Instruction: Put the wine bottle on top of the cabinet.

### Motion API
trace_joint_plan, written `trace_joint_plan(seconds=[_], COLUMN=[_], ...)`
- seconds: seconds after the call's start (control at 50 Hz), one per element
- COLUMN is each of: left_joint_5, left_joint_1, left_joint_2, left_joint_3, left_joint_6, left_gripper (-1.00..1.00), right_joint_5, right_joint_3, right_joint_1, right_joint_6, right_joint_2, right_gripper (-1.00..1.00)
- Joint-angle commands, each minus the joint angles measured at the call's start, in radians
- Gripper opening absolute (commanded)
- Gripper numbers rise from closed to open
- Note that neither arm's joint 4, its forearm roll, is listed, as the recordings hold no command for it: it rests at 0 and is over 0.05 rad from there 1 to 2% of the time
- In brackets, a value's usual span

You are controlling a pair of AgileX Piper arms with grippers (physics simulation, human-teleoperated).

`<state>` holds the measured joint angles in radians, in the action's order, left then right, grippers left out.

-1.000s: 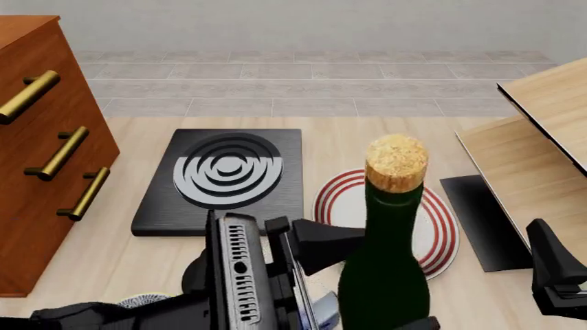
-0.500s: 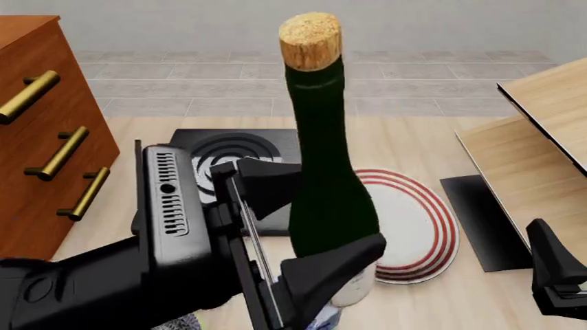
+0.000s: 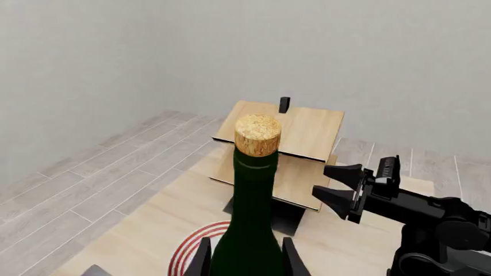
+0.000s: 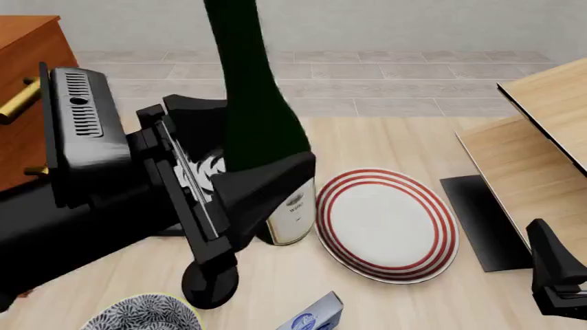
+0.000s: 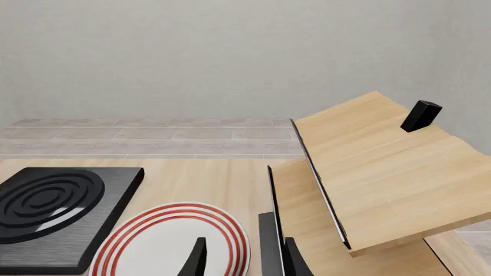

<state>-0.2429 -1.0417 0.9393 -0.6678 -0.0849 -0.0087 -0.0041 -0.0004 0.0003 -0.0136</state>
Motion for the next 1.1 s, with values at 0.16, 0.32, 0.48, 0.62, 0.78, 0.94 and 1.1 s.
trace_joint_plan(seconds=[0.16,0.32,0.48,0.62,0.78,0.94,1.1], left_joint_5=[0.156,0.230,0.293,0.343,0.392,0.434,0.462], left_joint_1=[0.118,0.179,0.239,0.293,0.361,0.433,0.485], left_joint_2=[-0.098,-0.133,-0.146,-0.141,-0.147,-0.150,-0.160], left_joint_3=[-0.076,-0.135,-0.187,-0.233,-0.289,-0.328,-0.357], left_joint_6=[-0.056,-0.080,-0.093,-0.093,-0.095,-0.086,-0.093], left_gripper=[-1.00,-1.00,-1.00,-1.00,-1.00,-1.00,-1.00], right_joint_5=[0.000,0.000,0.000,0.000,0.000,0.000,0.000], right_joint_3=[0.000,0.000,0.000,0.000,0.000,0.000,0.000], right_joint_1=[0.000,0.000,0.000,0.000,0.000,0.000,0.000], right_joint_6=[0.000,0.000,0.000,0.000,0.000,0.000,0.000], right_joint_2=[0.000,0.000,0.000,0.000,0.000,0.000,0.000], right_gripper=[1.00,1.00,1.00,1.00,1.00,1.00,1.00])
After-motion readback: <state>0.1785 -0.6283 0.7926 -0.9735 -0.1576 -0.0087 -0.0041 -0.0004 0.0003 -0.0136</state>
